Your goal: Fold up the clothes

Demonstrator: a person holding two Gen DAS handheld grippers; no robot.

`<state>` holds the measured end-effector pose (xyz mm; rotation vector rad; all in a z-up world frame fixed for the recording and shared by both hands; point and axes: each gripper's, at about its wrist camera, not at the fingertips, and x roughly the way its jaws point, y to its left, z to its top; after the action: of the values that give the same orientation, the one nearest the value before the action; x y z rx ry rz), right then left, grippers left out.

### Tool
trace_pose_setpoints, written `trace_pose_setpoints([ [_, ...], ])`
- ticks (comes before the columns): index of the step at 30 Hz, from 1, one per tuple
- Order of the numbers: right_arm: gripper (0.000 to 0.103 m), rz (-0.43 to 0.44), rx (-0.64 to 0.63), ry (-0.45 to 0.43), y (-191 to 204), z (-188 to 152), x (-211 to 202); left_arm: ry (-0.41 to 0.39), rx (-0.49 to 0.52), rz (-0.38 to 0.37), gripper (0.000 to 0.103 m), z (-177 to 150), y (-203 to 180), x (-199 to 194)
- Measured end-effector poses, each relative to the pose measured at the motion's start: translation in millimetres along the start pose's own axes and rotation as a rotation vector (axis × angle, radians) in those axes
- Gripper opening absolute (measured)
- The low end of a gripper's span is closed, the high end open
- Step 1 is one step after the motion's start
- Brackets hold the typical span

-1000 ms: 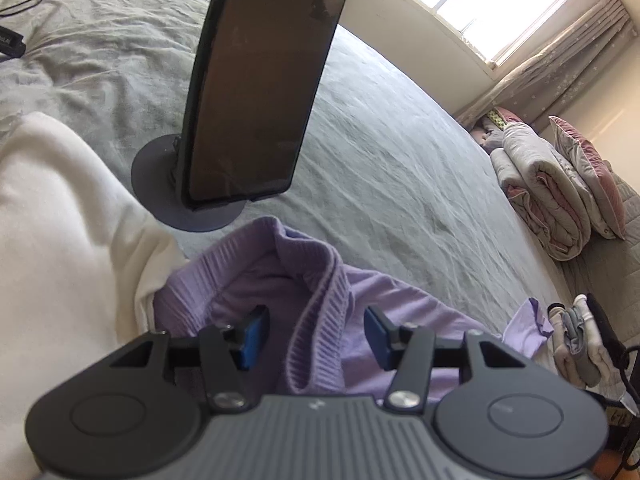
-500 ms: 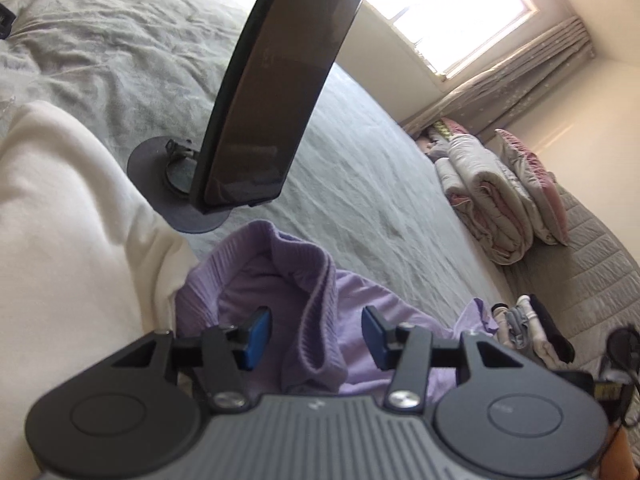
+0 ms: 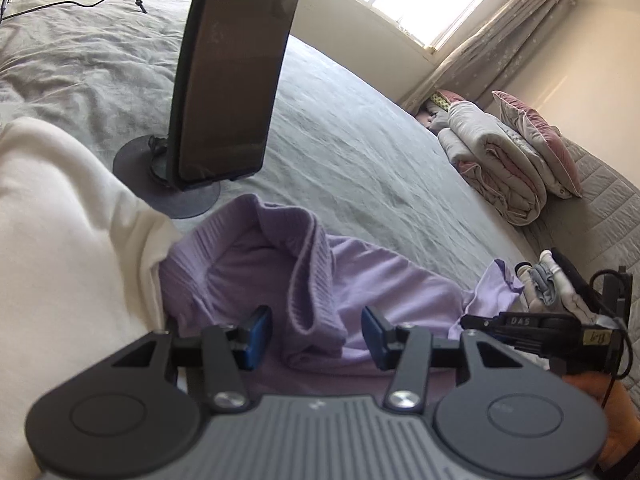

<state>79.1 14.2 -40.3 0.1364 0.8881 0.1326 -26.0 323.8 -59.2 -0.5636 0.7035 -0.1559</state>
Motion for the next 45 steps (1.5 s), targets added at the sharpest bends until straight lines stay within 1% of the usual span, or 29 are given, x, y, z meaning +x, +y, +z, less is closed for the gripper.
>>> trace_pose_setpoints([
  [1,0.006,-0.001,-0.006,-0.001,0.7,0.1,0.4,-0.007,-0.008,0.005,0.048,0.4,-0.8,0.8],
  [2,0.002,0.006,0.006,-0.001,-1.3,0.4,-0.6,-0.013,-0.017,0.015,0.045,-0.1,1.4,0.2],
  [3,0.001,0.014,0.03,0.0,-4.8,0.6,-2.3,-0.021,-0.028,0.025,0.041,0.1,1.7,0.0],
  [4,0.001,0.025,0.058,0.0,-9.1,0.4,-4.8,-0.03,-0.04,0.036,0.039,0.4,1.8,-0.2],
  [6,0.001,0.041,0.105,-0.005,-16.9,-0.3,-12.7,-0.048,-0.067,0.05,0.025,1.3,2.5,-1.4],
  [8,0.001,0.049,0.133,-0.012,-21.9,-2.0,-21.7,-0.068,-0.096,0.055,0.022,2.5,3.3,-4.0],
  [9,0.001,0.052,0.144,-0.013,-23.9,-3.4,-25.6,-0.08,-0.108,0.057,0.019,3.1,3.4,-5.7],
  [11,0.001,0.054,0.164,-0.011,-28.0,-6.5,-32.9,-0.103,-0.134,0.063,0.017,4.3,4.7,-9.1],
  [16,0.001,0.051,0.225,0.041,-43.0,-16.7,-38.5,-0.155,-0.214,0.07,0.014,7.6,11.6,-17.5],
  [19,0.001,0.068,0.262,0.055,-50.6,-18.1,-39.4,-0.147,-0.24,0.053,0.014,9.2,14.1,-16.9],
  [20,0.002,0.075,0.274,0.058,-52.9,-18.4,-39.8,-0.141,-0.244,0.048,0.015,8.9,13.8,-16.4],
  [22,0.003,0.09,0.296,0.063,-56.1,-18.3,-40.3,-0.133,-0.235,0.053,0.022,7.9,11.4,-15.7],
  [24,0.014,0.106,0.322,0.066,-59.2,-17.3,-40.3,-0.125,-0.224,0.057,0.038,6.7,9.6,-15.5],
  [29,0.016,0.186,0.4,0.058,-66.6,-12.2,-37.4,-0.097,-0.208,0.058,0.039,5.2,9.2,-11.6],
  [30,0.024,0.188,0.405,0.054,-65.9,-10.7,-36.2,-0.091,-0.205,0.055,0.039,5.3,8.4,-10.6],
  [32,0.036,0.188,0.408,0.049,-62.8,-7.6,-33.1,-0.084,-0.193,0.041,0.039,5.4,6.4,-10.2],
  [34,0.036,0.194,0.406,0.049,-59.7,-4.9,-30.0,-0.073,-0.174,0.027,0.043,5.5,3.0,-10.6],
  [36,0.035,0.197,0.399,0.05,-57.2,-3.1,-27.6,-0.061,-0.149,0.014,0.052,4.6,-1.1,-11.3],
  [38,0.035,0.186,0.391,0.052,-55.6,-1.8,-24.3,-0.055,-0.1,0.016,0.056,2.2,-7.1,-11.6],
  [41,0.035,0.163,0.377,0.057,-53.8,-0.1,-18.5,-0.043,-0.044,0.053,0.055,-1.7,-15.5,-5.9],
  [42,0.035,0.155,0.372,0.058,-53.1,0.5,-16.5,-0.037,-0.028,0.065,0.054,-3.0,-18.1,-2.9],
  [44,0.035,0.141,0.362,0.054,-51.6,1.0,-15.0,-0.033,-0.011,0.102,0.054,-3.8,-21.7,1.0],
  [45,0.035,0.133,0.353,0.05,-50.6,1.1,-15.1,-0.033,-0.001,0.122,0.051,-4.4,-23.2,2.1],
])
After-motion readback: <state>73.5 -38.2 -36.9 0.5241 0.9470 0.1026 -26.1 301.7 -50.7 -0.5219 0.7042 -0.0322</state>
